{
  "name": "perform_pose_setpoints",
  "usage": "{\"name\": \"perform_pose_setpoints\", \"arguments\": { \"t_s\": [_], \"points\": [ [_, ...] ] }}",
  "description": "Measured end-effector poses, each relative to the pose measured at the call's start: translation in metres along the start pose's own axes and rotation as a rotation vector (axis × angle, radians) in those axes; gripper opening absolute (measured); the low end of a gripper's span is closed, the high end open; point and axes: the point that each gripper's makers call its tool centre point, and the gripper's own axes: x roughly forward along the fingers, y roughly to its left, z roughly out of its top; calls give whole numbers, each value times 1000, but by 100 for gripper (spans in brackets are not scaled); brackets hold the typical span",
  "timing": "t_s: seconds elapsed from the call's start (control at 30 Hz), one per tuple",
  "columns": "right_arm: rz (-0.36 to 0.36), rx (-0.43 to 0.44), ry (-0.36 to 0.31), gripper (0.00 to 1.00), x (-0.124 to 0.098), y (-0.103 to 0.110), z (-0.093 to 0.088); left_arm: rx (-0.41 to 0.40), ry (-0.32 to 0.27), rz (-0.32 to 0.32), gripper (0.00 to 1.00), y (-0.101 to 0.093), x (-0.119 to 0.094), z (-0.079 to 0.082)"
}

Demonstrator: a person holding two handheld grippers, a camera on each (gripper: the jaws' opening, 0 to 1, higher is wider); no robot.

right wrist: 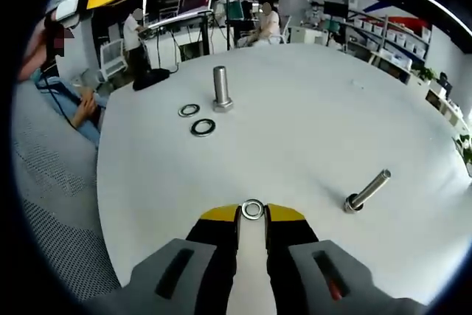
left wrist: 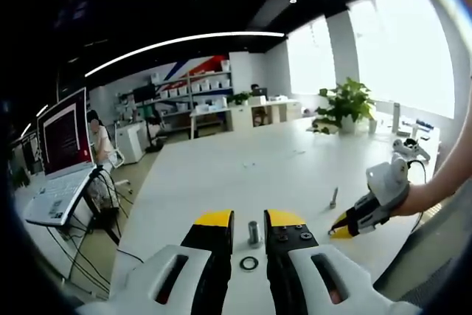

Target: Place the washer onto the threaded stud by aligning its center hole with the stud, sliding it down to the base, and recovering from edge contact or off-axis alignment until the washer reaches the visible bottom stop.

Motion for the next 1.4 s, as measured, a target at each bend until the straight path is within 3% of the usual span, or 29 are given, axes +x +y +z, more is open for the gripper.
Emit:
{"name": "perform_pose_setpoints", "arguments": {
  "t_s": [1.03, 1.4],
  "points": [
    [-129, -1, -74, 15, -43, -66, 42, 0, -16, -7, 14, -2, -1, 4],
    [-176, -14, -50, 15, -49, -93, 44, 9, -19, -15, 14, -4, -2, 5]
  ]
}}
